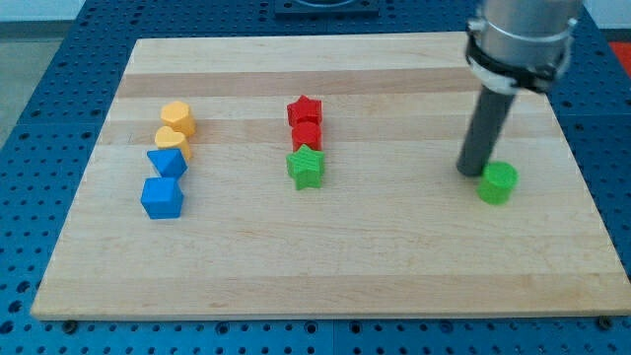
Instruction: Point your arm to the bottom right
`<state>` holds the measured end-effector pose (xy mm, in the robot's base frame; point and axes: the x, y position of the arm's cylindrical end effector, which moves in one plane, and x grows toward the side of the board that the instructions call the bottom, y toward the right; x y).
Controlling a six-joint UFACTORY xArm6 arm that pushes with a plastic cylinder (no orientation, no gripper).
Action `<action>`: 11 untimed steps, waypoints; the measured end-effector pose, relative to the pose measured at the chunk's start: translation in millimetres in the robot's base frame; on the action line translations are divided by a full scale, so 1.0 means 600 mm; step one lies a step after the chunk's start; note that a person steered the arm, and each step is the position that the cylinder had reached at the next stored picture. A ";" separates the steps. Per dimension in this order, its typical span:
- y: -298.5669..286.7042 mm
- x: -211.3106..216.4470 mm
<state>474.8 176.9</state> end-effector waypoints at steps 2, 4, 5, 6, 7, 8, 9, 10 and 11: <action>0.063 0.109; 0.034 -0.012; 0.118 -0.025; 0.192 0.018; 0.242 0.095; 0.242 0.158; 0.234 0.185; 0.186 0.176; 0.125 0.176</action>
